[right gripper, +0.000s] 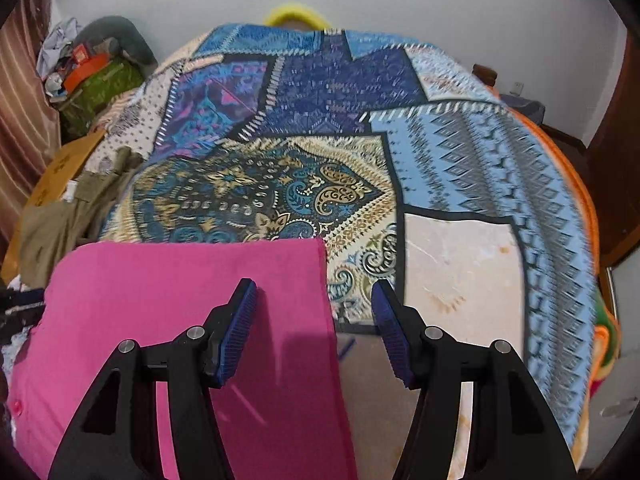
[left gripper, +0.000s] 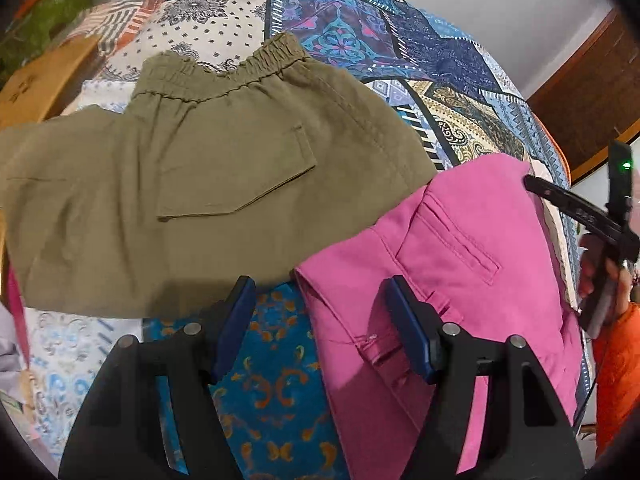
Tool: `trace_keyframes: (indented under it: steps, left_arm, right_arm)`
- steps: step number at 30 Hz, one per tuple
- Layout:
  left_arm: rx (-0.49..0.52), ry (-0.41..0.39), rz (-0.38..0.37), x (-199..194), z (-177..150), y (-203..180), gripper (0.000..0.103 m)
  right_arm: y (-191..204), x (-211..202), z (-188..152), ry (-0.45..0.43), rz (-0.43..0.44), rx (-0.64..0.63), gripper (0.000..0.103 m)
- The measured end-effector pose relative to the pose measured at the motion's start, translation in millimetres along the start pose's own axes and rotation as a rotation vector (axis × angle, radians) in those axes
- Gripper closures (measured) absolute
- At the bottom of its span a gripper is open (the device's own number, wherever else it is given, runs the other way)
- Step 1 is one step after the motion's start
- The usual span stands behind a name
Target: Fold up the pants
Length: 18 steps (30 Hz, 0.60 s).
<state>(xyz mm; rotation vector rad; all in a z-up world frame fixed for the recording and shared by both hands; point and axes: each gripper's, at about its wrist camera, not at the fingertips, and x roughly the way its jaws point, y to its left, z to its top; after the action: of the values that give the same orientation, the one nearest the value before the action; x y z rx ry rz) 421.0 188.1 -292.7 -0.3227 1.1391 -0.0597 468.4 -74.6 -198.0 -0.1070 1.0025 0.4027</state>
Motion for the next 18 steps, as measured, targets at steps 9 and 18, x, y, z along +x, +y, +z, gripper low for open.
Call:
trace_keyframes:
  steps: [9, 18]
  left_arm:
    - [0.022, -0.028, -0.006, -1, 4, -12, 0.084]
    - [0.064, -0.134, 0.128, -38, 9, -24, 0.091]
  right_arm:
    - [10, 12, 5, -0.033, 0.022, -0.025, 0.088]
    - [16, -10, 5, -0.078, -0.025, -0.043, 0.1]
